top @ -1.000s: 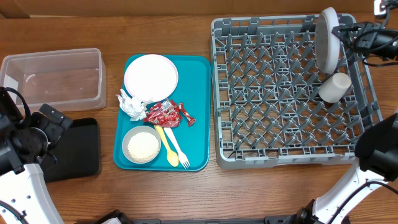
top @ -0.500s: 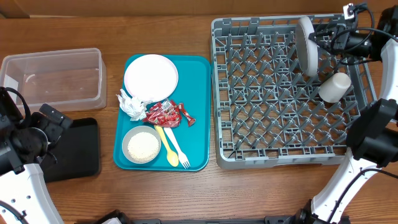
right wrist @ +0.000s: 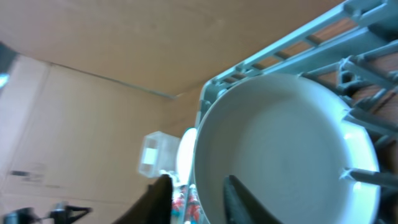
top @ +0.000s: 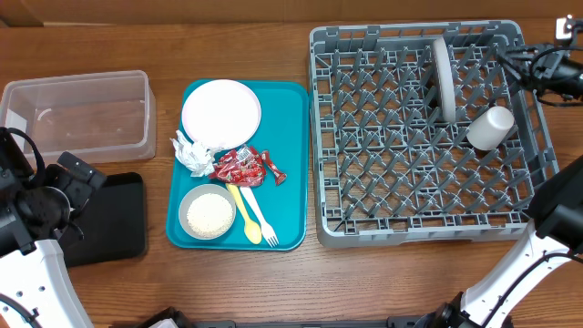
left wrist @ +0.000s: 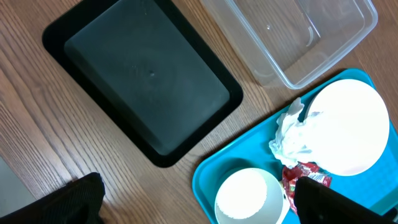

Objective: Sort waste into correct bins and load items into the dishwasher rack
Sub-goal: 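Release the grey plate and move the right gripper back to the tray, then grip the edge of the pink plate with the right gripper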

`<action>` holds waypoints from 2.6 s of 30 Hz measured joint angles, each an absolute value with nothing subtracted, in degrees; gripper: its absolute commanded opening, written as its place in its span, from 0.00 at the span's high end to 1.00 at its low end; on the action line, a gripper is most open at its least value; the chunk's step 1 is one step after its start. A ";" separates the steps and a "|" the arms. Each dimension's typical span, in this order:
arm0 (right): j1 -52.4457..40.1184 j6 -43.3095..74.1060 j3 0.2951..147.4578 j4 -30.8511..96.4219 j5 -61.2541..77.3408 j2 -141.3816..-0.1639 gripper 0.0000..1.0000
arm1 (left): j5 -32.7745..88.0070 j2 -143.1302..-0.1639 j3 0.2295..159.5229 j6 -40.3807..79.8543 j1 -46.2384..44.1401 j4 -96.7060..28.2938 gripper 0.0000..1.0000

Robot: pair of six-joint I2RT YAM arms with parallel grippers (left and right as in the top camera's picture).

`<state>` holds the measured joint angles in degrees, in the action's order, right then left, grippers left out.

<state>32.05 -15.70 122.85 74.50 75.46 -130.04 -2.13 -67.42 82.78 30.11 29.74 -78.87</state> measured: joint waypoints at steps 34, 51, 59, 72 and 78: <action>-31.53 15.88 123.35 51.55 17.45 -139.63 0.56 | -2.15 -67.42 82.76 30.11 29.74 -78.85 0.00; -32.05 16.49 123.57 50.41 12.88 -144.51 0.77 | -2.15 -67.42 82.76 30.11 29.74 -78.85 0.01; -32.62 16.47 123.98 53.41 -2.81 -143.72 0.71 | -2.15 -67.42 82.78 30.11 29.74 -78.85 0.00; -37.21 -1.80 123.94 62.02 8.62 -137.21 0.70 | -2.15 -67.42 82.76 30.11 29.74 -78.85 0.00; -42.06 -8.62 122.30 62.74 11.79 -137.21 0.73 | -2.15 -67.42 82.76 30.11 29.74 -78.85 0.00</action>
